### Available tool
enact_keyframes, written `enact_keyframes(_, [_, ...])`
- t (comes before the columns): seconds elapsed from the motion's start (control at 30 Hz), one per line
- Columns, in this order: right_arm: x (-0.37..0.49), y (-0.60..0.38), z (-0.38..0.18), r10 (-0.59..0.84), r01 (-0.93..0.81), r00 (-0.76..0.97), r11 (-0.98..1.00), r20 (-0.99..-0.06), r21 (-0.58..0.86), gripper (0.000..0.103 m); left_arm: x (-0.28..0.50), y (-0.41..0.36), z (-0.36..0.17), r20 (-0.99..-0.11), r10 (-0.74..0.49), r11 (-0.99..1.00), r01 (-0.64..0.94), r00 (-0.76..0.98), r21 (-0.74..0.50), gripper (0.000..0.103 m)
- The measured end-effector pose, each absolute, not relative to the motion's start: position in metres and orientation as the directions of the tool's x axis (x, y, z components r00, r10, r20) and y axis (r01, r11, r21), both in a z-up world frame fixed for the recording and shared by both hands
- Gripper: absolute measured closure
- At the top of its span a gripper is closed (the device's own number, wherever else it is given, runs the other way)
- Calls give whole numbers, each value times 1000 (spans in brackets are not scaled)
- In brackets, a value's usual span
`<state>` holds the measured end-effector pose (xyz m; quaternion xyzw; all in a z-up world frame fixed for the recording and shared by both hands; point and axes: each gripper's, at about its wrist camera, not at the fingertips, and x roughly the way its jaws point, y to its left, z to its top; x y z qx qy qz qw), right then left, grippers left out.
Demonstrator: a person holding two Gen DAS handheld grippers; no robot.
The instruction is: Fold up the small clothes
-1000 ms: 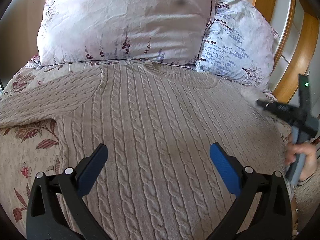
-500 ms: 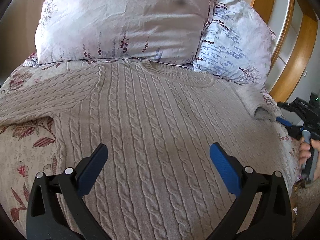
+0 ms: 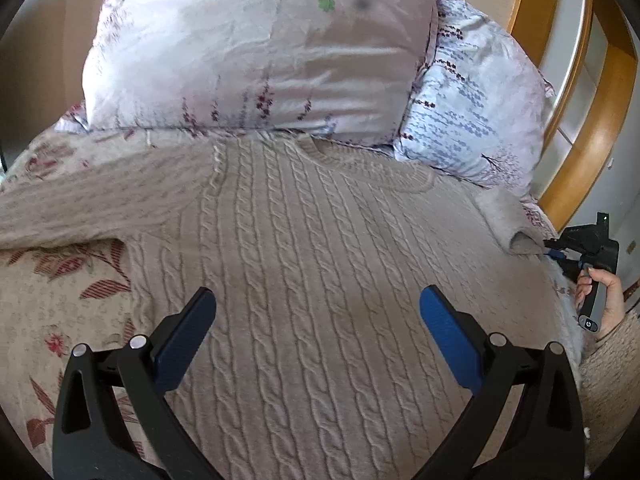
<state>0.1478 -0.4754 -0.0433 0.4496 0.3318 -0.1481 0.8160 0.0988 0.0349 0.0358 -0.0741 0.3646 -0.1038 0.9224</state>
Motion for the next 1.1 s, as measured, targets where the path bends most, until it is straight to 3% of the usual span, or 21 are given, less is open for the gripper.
enact_keyframes(0.2, [152,-433,16,54,351,835,716,-548,604,93,96,32,36,-643,-266,964,191,718,-185,2])
enact_keyframes(0.3, [159,-384,55,174,157,875,781,-452,604,93,99,34,34,-642,-328,944,217,693,-247,2])
enact_keyframes(0.43, [183,-310,80,350,-59,847,811,-402,582,93,101,39,33,-633,-371,926,216,680,-310,2])
enact_keyframes(0.57, [218,-237,70,476,-179,755,811,-450,557,93,101,50,35,-625,-372,921,188,686,-341,2])
enact_keyframes(0.73, [259,-147,25,564,-247,570,811,-597,530,92,101,67,41,-610,-379,909,156,696,-387,2])
enact_keyframes(0.77, [261,-139,20,567,-249,541,813,-621,526,89,102,69,42,-609,-383,906,154,694,-394,2])
enact_keyframes(0.83, [259,-127,12,595,-256,473,798,-650,545,71,105,73,45,-607,-402,895,155,686,-418,2])
enact_keyframes(0.9, [250,-133,16,618,-260,472,780,-629,570,30,111,76,48,-602,-432,878,161,672,-451,2])
enact_keyframes(0.97, [230,-163,30,610,-249,548,772,-572,585,27,123,79,50,-600,-469,852,154,648,-500,2])
enact_keyframes(1.1, [198,-245,31,562,-91,661,717,-497,691,30,149,76,52,-584,-549,788,136,598,-601,4])
